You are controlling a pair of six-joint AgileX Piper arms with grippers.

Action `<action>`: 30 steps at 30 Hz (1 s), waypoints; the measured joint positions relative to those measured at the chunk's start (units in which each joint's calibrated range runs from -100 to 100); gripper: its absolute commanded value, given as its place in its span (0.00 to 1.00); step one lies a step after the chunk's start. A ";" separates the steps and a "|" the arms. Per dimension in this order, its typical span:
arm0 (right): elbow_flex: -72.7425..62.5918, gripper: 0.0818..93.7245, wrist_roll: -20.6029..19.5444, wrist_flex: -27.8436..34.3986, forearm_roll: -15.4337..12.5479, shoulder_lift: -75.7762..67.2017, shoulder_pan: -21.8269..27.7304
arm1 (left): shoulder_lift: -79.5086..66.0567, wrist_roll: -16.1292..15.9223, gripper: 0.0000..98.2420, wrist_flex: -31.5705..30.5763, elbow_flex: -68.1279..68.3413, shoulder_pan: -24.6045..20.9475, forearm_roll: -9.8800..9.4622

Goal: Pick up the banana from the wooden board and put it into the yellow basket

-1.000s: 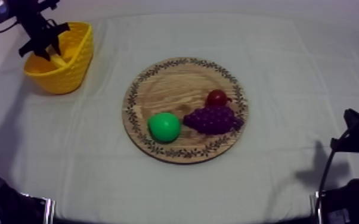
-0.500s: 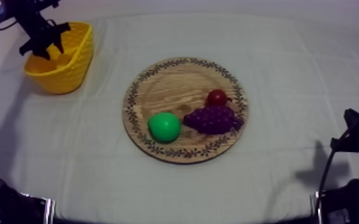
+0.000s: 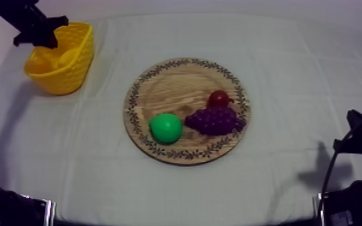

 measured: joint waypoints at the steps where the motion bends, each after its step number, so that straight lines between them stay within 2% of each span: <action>1: 0.00 0.00 0.00 0.00 0.00 0.00 0.00 | -2.04 -0.71 0.01 -0.85 1.62 0.31 0.36; 5: 0.00 0.00 0.00 0.00 0.00 0.00 0.00 | -10.66 -4.07 0.01 -4.41 8.57 1.72 2.78; 11: 0.00 0.00 0.00 0.00 0.00 0.00 0.00 | -26.21 -8.72 0.00 -13.81 22.38 5.02 4.60; 18: 0.00 0.00 0.17 0.00 0.00 0.00 0.00 | -47.09 -12.52 0.00 -24.17 42.13 3.89 7.19; 27: 0.00 0.00 -0.02 0.00 0.00 0.00 0.00 | -72.98 -16.30 0.00 -25.83 61.60 1.19 7.60; 30: 0.00 0.00 -0.02 0.00 0.00 0.00 0.00 | -80.66 -17.62 0.00 -25.82 66.28 0.08 6.95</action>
